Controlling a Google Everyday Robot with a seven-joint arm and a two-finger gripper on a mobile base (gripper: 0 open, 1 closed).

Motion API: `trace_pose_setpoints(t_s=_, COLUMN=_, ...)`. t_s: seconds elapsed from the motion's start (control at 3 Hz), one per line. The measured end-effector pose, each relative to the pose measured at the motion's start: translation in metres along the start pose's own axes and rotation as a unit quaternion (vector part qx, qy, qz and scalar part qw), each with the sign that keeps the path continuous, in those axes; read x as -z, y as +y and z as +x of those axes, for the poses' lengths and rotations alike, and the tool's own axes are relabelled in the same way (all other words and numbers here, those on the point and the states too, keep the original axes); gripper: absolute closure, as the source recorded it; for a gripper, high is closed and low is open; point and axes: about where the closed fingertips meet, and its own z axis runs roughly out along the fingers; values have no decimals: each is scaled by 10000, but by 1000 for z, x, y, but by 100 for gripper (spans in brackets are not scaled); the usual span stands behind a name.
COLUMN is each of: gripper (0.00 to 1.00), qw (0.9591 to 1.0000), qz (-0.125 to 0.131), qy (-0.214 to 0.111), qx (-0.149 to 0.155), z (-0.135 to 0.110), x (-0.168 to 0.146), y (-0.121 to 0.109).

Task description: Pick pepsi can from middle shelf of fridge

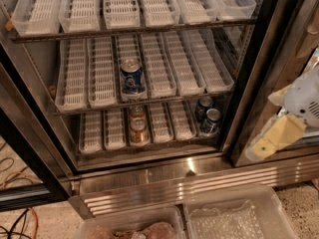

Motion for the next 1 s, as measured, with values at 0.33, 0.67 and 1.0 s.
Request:
trace_pose_setpoints(t_s=0.33, gripper=0, qw=9941, qz=-477, qy=-795, qx=-561, z=-16, x=-47, y=17)
trace_pose_setpoints(t_s=0.67, gripper=0, qw=9905, qz=-573, qy=-1058, qx=-670, z=-31, x=-45, y=22)
trace_pose_setpoints(t_s=1.0, gripper=0, qw=9906, qz=-572, qy=-1052, qx=-667, z=-31, x=-44, y=22)
